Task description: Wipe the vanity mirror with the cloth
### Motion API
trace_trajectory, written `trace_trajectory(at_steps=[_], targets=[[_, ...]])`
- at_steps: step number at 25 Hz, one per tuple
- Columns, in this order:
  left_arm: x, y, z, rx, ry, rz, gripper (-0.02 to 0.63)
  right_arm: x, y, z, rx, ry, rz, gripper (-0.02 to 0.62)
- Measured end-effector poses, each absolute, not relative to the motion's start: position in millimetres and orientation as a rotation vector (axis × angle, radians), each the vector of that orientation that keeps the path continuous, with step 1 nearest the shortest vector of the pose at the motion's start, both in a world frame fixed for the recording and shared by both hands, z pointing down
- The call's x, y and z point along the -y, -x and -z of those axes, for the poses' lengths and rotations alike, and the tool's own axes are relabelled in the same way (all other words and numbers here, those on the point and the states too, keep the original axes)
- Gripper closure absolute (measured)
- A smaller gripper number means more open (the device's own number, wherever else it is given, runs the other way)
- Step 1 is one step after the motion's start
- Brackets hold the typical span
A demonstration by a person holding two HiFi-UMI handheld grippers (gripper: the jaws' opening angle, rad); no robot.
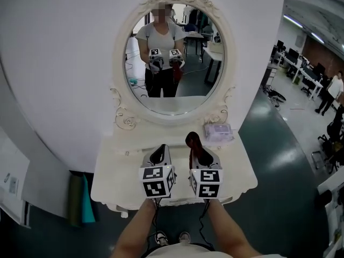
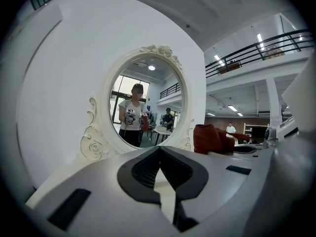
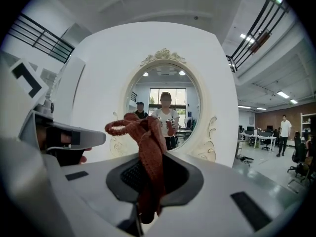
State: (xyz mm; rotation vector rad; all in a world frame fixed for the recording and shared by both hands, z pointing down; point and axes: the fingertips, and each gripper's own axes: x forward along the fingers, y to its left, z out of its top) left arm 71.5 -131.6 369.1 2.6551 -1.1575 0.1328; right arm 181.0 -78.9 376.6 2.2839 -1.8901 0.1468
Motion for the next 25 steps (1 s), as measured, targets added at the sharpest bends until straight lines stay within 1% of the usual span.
trace_trajectory(at_steps=[10, 25], targets=[[133.8, -79.7, -366.8, 1.197, -2.641, -0.125, 0.601, 84.3, -190.3, -370.3, 1.922, -2.279, -0.139, 0.538], [141.7, -82.7, -373.4, 1.202, -2.622, -0.129, 0.601, 91.2, -185.8, -364.3, 1.973, -2.259, -0.092, 0.538]])
